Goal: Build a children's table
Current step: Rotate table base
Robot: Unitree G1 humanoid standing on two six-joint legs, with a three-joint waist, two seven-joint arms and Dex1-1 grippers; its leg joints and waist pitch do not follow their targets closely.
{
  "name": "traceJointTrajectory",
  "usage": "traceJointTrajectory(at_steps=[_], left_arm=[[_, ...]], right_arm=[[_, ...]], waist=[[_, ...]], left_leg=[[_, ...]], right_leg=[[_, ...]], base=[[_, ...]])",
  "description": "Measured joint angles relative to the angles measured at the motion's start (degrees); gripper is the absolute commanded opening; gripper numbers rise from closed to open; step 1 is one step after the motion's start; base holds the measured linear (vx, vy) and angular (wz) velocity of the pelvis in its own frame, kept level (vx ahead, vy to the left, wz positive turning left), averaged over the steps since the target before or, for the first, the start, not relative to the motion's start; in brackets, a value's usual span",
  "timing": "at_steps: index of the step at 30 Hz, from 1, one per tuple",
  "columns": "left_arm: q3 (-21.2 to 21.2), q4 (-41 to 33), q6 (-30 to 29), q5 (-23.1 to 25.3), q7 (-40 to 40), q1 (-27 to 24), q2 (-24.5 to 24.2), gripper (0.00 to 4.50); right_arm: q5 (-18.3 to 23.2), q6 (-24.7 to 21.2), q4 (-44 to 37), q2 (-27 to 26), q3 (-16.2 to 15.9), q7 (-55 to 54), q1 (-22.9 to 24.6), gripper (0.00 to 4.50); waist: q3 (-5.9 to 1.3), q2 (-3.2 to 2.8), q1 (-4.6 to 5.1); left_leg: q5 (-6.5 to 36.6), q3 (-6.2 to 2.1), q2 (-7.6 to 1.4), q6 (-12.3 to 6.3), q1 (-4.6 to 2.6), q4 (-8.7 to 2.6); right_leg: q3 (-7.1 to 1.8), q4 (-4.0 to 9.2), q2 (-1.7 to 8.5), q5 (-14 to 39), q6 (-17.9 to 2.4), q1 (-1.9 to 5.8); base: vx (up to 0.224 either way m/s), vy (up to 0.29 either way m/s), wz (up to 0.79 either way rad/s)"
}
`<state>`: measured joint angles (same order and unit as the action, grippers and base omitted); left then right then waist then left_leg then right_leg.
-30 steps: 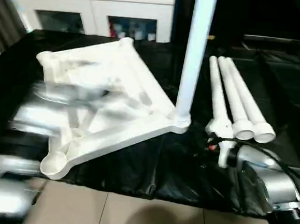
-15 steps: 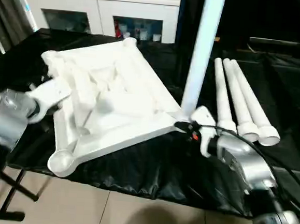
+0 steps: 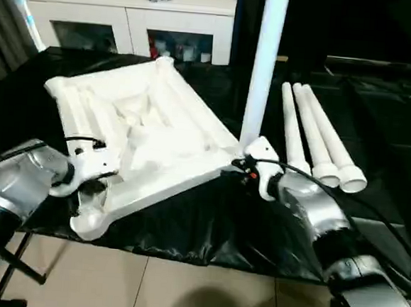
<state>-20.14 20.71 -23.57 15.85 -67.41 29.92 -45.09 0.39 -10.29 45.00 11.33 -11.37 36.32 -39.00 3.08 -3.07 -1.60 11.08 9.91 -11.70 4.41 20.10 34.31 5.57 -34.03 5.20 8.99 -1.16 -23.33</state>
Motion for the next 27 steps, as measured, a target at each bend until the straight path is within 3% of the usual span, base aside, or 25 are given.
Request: traceJointTrajectory(at_steps=[7, 12, 18, 24, 27], left_arm=[[-1.0, -5.1, -0.4, -7.0, -6.0, -0.5, 5.6, 0.0], [-1.3, -5.6, 0.4, -7.7, -4.8, 0.5, 10.5, 0.0], [-1.3, 2.7, 3.8, -7.2, 3.0, 6.1, 17.8, 0.0], [0.4, 7.9, 4.9, -7.2, 8.7, 9.2, 23.0, 0.0], [0.2, 10.3, 6.9, -7.0, 11.6, 10.3, 24.1, 0.0]], right_arm=[[-1.2, 3.8, 8.8, -3.6, 2.0, -6.5, -2.7, 1.17], [-1.2, 5.4, 11.9, -5.5, 1.9, -7.8, -3.7, 0.73], [-1.5, 8.1, 14.5, -6.8, 2.2, -7.8, -5.2, 0.2], [-1.4, 9.8, 15.9, -6.9, 3.1, -7.9, -5.3, 0.06], [-1.3, 9.8, 16.0, -6.5, 4.0, -9.6, -5.9, 0.06]], waist=[[0.01, -0.01, -0.01], [0.03, -0.06, 0.09], [0.02, -0.07, 0.01], [0.03, -0.07, -0.11], [0.15, -0.35, -0.05]], left_leg=[[0.0, 0.01, 0.06, 0.01, 0.04, 0.0], [0.0, 0.0, -0.02, 0.05, 0.22, -0.05], [0.0, 0.0, -0.08, 0.05, 0.99, 0.07], [0.0, 0.02, -0.09, 0.05, 0.93, 0.08], [0.0, 0.0, -0.09, 0.05, 0.9, 0.14]], right_leg=[[-0.07, -0.11, 0.04, -0.1, -0.1, -0.03], [-0.04, -0.24, -0.04, -0.3, -0.5, -0.27], [-0.02, -0.23, -0.11, -0.2, -0.5, -0.89], [-0.02, -0.23, -0.1, -0.3, -0.5, -0.88], [-0.01, -0.24, -0.1, -0.3, -0.5, -0.84]], base=[[0.0, 0.0, 0.0], [0.0, 0.0, 0.0], [0.0, 0.0, 0.0], [0.0, 0.0, 0.0], [0.0, 0.0, 0.0]])
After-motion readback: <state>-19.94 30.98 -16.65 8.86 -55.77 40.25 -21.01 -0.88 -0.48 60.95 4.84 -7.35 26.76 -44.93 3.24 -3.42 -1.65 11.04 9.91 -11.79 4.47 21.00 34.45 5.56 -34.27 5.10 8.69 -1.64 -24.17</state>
